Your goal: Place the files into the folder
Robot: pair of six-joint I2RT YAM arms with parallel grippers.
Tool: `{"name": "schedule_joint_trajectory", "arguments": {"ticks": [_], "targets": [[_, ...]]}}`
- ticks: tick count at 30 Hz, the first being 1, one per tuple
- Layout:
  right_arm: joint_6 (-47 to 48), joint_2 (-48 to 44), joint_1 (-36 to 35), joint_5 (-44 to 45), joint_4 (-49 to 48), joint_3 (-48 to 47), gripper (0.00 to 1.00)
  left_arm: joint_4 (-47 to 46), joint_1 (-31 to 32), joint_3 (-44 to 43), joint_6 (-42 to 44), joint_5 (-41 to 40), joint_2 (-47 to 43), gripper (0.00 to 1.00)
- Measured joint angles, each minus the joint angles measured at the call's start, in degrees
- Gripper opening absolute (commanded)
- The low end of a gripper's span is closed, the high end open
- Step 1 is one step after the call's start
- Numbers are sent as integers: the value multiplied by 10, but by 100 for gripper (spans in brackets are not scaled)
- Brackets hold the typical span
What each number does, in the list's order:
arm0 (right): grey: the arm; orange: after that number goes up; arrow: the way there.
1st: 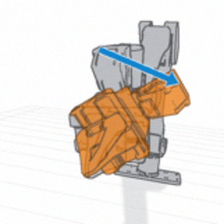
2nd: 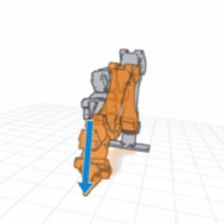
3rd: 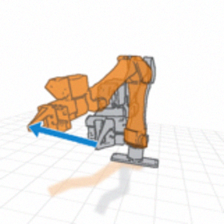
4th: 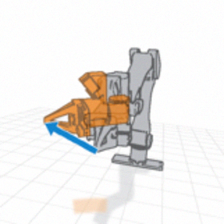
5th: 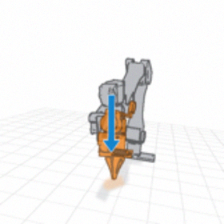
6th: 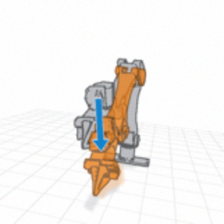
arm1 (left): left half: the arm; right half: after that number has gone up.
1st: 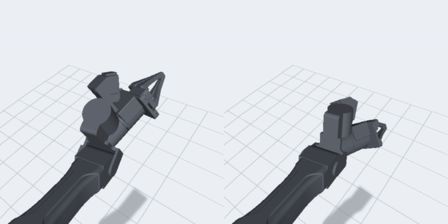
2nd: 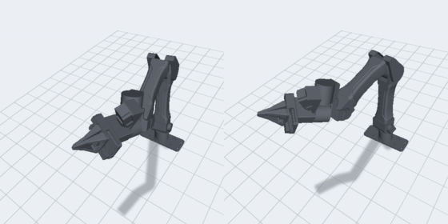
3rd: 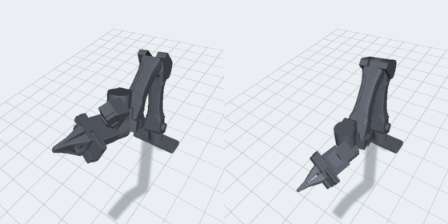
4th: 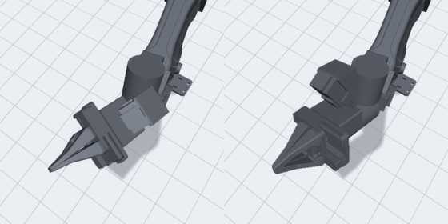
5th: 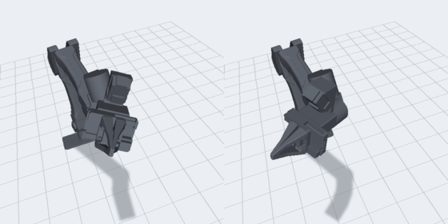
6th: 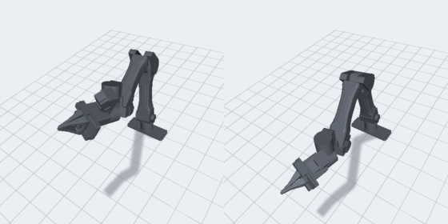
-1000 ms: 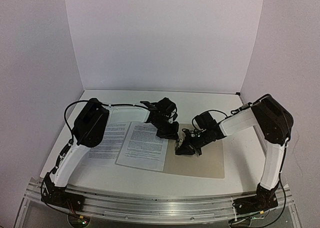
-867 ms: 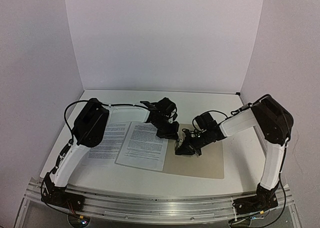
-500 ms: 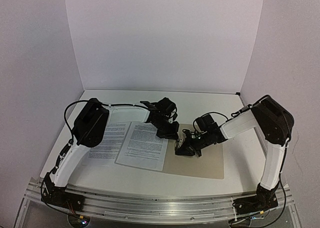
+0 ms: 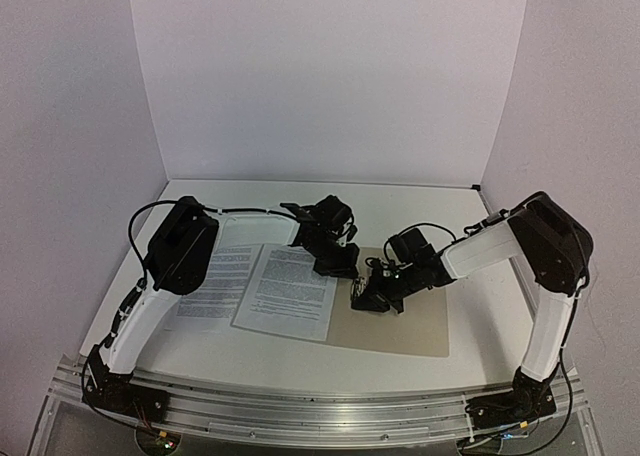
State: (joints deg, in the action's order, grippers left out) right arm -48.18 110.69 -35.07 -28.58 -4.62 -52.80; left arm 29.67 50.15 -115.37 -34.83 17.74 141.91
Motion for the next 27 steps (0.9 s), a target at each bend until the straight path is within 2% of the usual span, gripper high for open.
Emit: {"name": "schedule_joint_trajectory", "arguments": {"ticks": [15,27], "targets": [[-25,-43,-4,76,57,-3,0,-32,2,9,20,-15,0,0],[-24,-43,-4,87,84,-18,0,-38,2,11,25,-16,0,0]]}}
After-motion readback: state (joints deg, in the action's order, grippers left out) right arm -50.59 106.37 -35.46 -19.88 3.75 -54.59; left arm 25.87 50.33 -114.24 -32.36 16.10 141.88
